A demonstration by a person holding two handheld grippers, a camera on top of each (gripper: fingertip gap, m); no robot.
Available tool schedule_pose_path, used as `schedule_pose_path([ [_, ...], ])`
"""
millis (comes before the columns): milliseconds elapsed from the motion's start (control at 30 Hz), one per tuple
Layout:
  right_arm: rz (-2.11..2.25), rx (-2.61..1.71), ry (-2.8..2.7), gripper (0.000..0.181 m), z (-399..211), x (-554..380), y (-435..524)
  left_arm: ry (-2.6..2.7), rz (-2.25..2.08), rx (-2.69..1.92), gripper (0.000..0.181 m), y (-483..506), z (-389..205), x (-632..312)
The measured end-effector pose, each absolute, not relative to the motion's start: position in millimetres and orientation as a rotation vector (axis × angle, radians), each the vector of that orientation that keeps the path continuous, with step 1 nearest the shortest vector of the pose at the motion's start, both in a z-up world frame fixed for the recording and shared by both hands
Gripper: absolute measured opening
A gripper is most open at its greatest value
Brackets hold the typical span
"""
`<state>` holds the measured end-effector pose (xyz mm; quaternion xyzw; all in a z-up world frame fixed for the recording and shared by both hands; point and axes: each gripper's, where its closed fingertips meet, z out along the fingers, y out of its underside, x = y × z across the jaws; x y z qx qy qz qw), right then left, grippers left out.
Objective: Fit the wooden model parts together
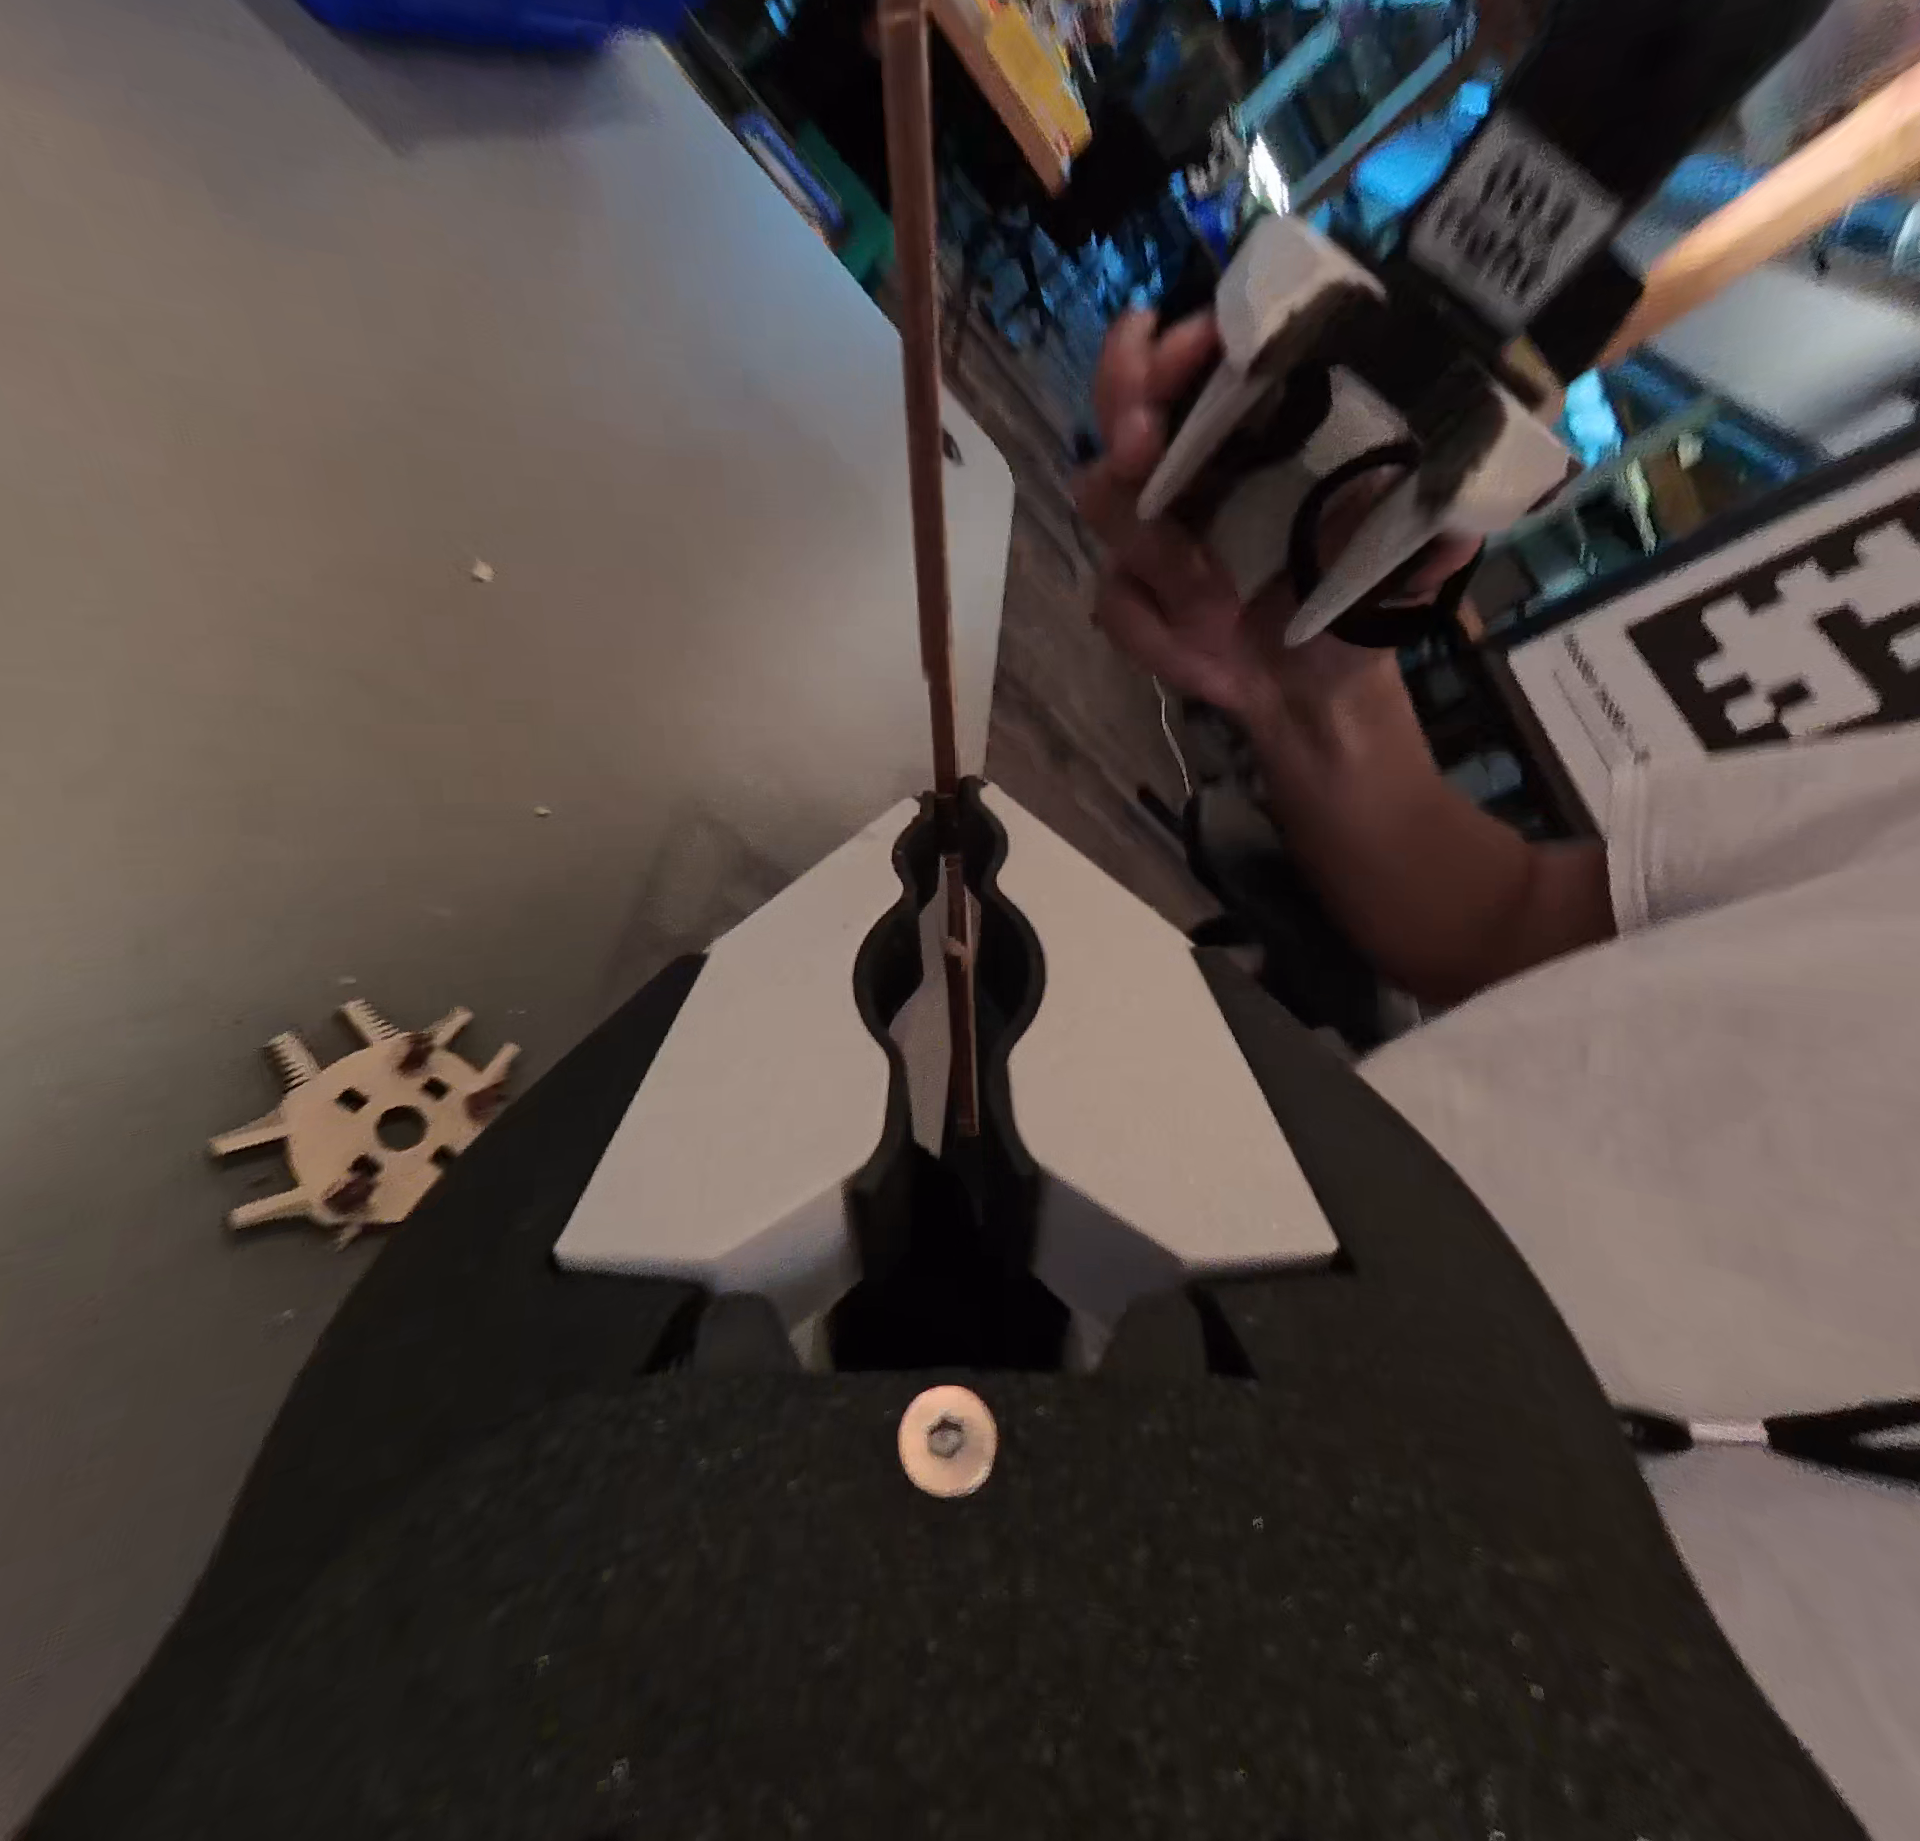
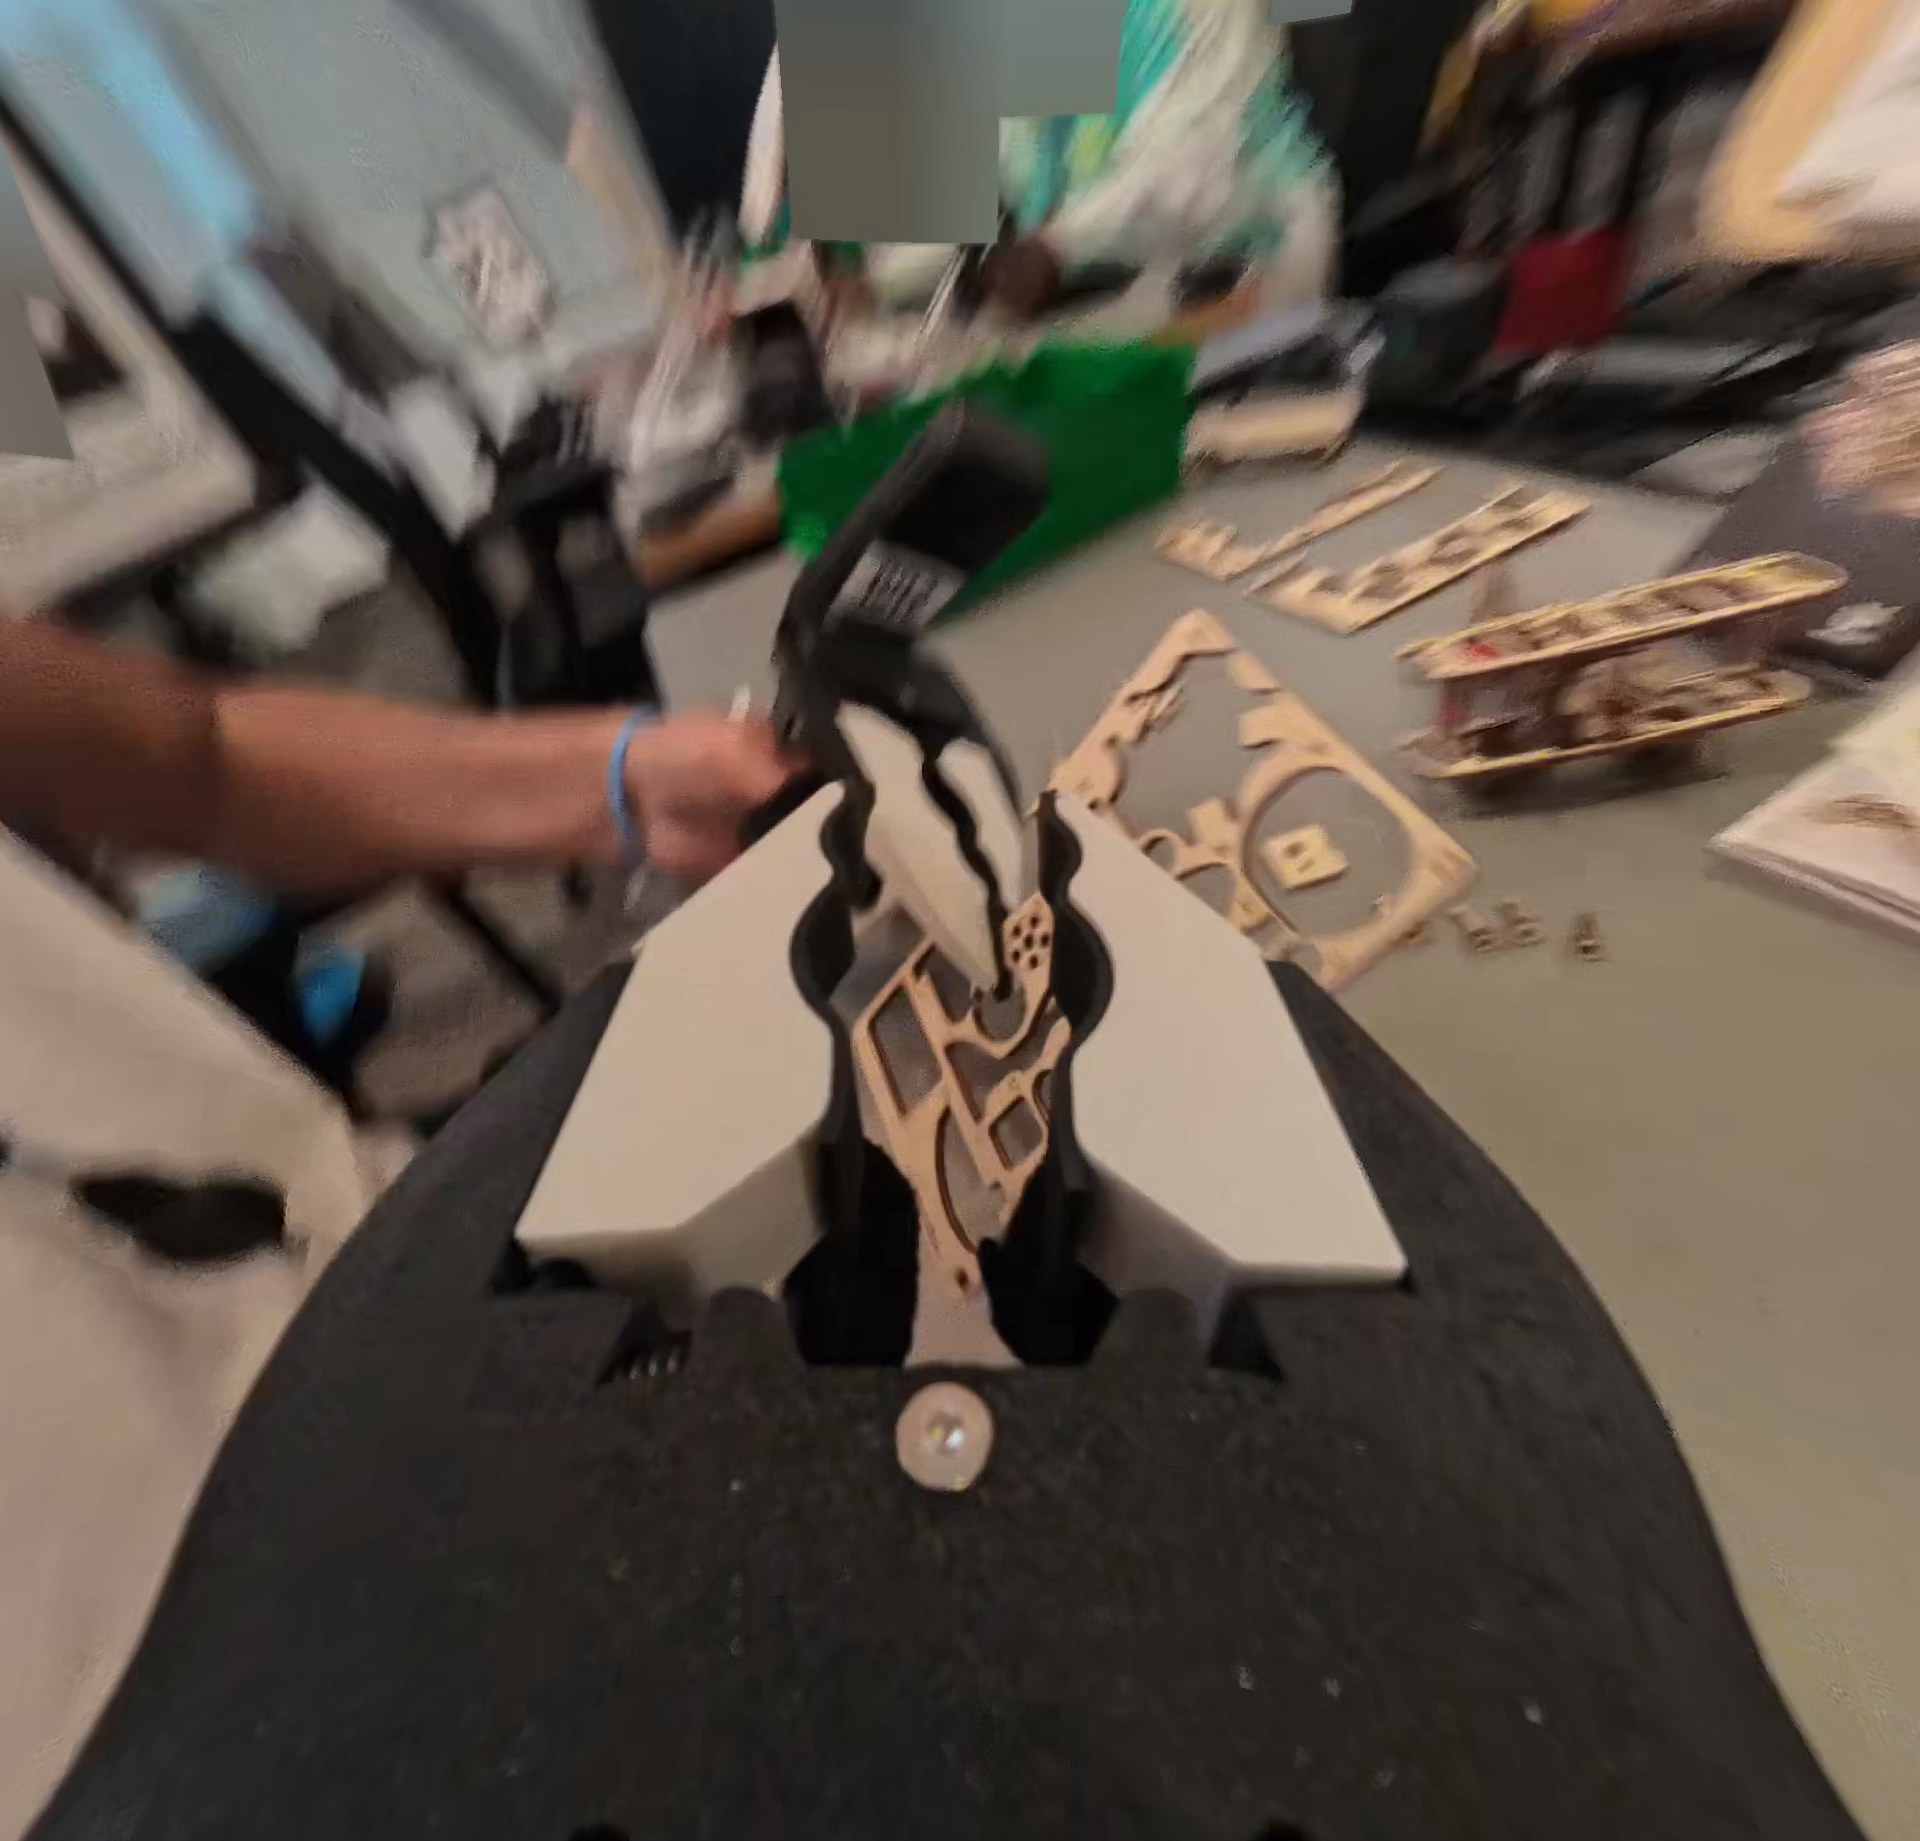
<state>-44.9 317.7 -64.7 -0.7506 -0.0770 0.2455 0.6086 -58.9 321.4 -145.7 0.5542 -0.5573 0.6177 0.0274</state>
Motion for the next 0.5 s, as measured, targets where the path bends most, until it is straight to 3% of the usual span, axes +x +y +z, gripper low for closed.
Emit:
schedule_pose_path([
  [167, 0.535, -1.816, 0.107, 0.045, -102, -13, 324, -1.564, 2.102, 1.665, 0.0, 334, -120, -58],
  [200, 0.629, -1.798, 0.113, 0.042, -103, -23, 325, -1.548, 2.124, 1.628, 0.0, 332, -116, -60],
  [267, 0.775, -1.758, 0.123, 0.015, -101, -35, 326, -1.506, 2.18, 1.567, 0.0, 329, -107, -62],
  [333, 0.818, -1.753, 0.121, 0.007, -100, -36, 326, -1.516, 2.174, 1.588, 0.001, 331, -109, -61],
  [400, 0.756, -1.783, 0.119, 0.002, -102, -33, 327, -1.57, 2.134, 1.739, 0.006, 344, -121, -54],
  [500, 0.33, -1.914, 0.096, 0.001, -114, -8, 331, -1.729, 1.997, 2.05, 0.036, 372, -143, -46],
])
